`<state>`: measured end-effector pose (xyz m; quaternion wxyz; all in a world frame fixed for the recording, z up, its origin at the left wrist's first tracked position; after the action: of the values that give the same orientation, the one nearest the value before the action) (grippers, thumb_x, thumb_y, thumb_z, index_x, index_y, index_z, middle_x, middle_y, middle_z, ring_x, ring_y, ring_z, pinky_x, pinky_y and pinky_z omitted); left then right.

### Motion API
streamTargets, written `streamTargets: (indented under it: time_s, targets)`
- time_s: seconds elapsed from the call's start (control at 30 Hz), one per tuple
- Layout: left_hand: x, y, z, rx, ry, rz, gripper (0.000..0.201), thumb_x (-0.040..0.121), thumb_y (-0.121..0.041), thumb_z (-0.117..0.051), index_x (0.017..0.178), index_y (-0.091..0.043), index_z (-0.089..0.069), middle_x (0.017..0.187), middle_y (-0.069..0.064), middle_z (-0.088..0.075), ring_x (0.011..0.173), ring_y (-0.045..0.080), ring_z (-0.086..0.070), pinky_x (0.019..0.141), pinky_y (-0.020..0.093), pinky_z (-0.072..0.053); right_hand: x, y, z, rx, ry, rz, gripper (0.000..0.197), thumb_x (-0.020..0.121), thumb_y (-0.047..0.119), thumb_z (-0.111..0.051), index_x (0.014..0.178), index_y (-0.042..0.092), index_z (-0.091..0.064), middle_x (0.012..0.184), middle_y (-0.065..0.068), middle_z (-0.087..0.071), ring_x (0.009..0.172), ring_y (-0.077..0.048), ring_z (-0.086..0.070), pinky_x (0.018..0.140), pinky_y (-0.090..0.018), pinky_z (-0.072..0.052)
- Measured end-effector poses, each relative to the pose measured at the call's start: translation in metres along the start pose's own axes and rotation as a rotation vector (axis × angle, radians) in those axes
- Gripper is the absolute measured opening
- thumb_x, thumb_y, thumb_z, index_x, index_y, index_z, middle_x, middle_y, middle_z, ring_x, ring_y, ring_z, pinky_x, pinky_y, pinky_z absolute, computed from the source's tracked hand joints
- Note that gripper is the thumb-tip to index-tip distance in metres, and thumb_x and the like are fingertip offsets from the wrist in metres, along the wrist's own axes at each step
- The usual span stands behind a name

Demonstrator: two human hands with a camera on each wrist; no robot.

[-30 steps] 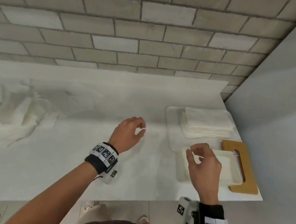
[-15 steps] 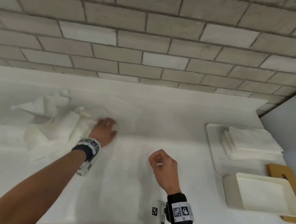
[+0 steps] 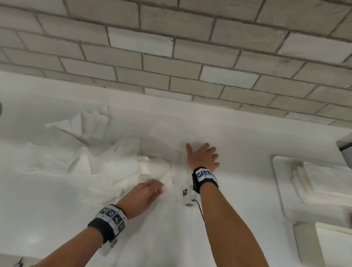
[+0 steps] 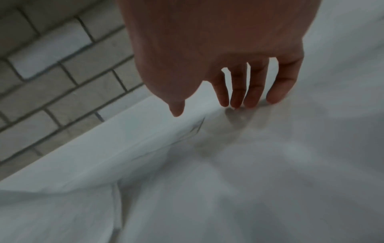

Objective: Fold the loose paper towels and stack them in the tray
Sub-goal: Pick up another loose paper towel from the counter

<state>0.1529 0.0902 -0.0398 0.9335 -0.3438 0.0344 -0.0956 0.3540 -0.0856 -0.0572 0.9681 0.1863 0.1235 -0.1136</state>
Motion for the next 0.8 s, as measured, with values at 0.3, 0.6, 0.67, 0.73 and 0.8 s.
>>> streamTargets:
  time_s: [0.3, 0.6, 0.67, 0.73, 0.8]
  targets:
    - [0.000, -0.016, 0.101, -0.425, -0.575, 0.233, 0.013, 0.105, -0.017, -0.064, 0.112, -0.021, -0.053, 0.092, -0.004, -0.070, 0.083, 0.012, -0.071, 0.070, 0.019, -0.056, 0.018, 0.034, -0.014, 0.340, 0.065, 0.089, 0.026, 0.099, 0.020, -0.061, 0.123, 0.017, -0.069, 0.131, -0.011, -0.065, 0.126, -0.038, -0.054, 0.096, -0.038, -0.040]
    - [0.022, -0.033, 0.147, -0.443, -0.608, 0.144, 0.021, 0.099, 0.000, -0.069, 0.090, -0.019, -0.072, 0.086, -0.004, -0.071, 0.074, 0.022, -0.065, 0.069, 0.037, -0.052, -0.132, 0.009, 0.164, 0.401, -0.079, 0.779, 0.046, 0.099, 0.011, -0.075, 0.136, 0.031, -0.055, 0.101, 0.013, -0.070, 0.090, -0.008, -0.068, 0.083, -0.010, -0.050]
    - [0.029, -0.040, 0.141, -0.454, -0.562, 0.116, 0.025, 0.098, 0.002, -0.070, 0.090, -0.020, -0.079, 0.093, -0.006, -0.076, 0.084, 0.019, -0.070, 0.074, 0.035, -0.055, -0.174, 0.001, 0.190, 0.336, 0.038, 0.854, 0.056, 0.097, 0.006, -0.075, 0.139, 0.037, -0.055, 0.108, 0.015, -0.072, 0.095, -0.014, -0.069, 0.086, -0.016, -0.053]
    - [0.036, -0.051, 0.132, -0.464, -0.503, 0.102, 0.026, 0.099, 0.000, -0.069, 0.093, -0.022, -0.081, 0.098, -0.010, -0.078, 0.090, 0.015, -0.072, 0.077, 0.027, -0.054, -0.210, -0.005, 0.207, 0.313, 0.183, 0.882, 0.056, 0.095, 0.005, -0.076, 0.133, 0.042, -0.058, 0.109, 0.017, -0.076, 0.099, -0.017, -0.070, 0.087, -0.022, -0.053]
    - [0.041, -0.063, 0.123, -0.512, -0.427, 0.089, 0.025, 0.101, -0.003, -0.067, 0.098, -0.023, -0.081, 0.102, -0.011, -0.079, 0.091, 0.010, -0.072, 0.079, 0.020, -0.051, -0.237, -0.006, 0.215, 0.301, 0.265, 0.896, 0.037, 0.099, 0.019, -0.078, 0.124, 0.042, -0.064, 0.107, 0.018, -0.078, 0.099, -0.018, -0.070, 0.089, -0.023, -0.052]
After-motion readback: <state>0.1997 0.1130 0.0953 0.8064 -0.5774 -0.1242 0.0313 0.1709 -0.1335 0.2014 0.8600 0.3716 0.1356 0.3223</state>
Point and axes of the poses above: each hand's wrist, its own x-axis towards the middle knuckle, its own z-axis out of the back of the hand, y = z × x, the point moved 7 cm from there along x, towards the middle knuckle
